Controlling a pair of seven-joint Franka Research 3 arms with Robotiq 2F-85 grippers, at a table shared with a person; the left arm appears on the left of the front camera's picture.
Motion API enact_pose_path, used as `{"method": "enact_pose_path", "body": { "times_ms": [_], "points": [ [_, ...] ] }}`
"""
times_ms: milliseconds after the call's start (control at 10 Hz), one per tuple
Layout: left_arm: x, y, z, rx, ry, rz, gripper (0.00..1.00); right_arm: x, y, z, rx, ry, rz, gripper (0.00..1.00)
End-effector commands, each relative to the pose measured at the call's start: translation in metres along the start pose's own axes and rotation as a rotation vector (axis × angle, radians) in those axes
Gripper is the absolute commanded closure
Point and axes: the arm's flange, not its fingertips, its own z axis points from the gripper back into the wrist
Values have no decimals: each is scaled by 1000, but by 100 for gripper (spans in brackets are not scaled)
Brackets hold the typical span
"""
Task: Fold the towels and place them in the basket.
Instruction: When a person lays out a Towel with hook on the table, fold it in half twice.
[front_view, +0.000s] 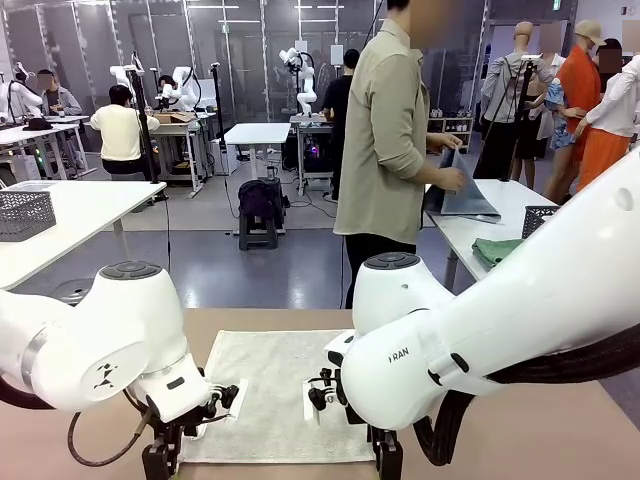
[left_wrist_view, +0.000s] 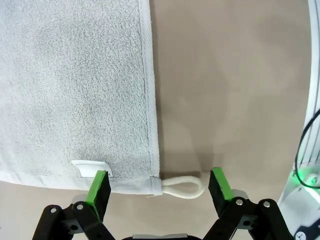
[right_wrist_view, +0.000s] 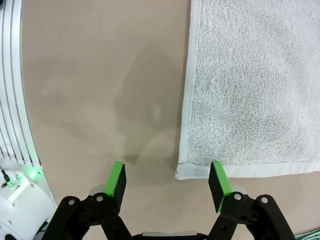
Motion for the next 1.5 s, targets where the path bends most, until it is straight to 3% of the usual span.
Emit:
{"method": "enact_pose_path", "body": {
  "times_ms": [0,800,900,1000,1100,1400],
  "points": [
    [-25,-33,-11,3,-37,-17,0,6,-4,-5,-23,5,-28,16],
    [-27,-31,-12,-3,-48,-28,0,5,-6,-7,-22,-6,-35,16],
    [-27,-31,-12,10,-42,-34,3,5,-5,-7,-16,-8,-45,31],
    [-26,-31,-12,13,-38,-34,20,5,-5,-7,-29,-5,-35,36],
    [-26,-31,-12,12,-39,-33,5,5,-5,-7,-33,-5,-37,36],
    [-23,-31,-10,64,-34,-26,5,5,-5,-7,-39,-5,-28,36]
  ]
}}
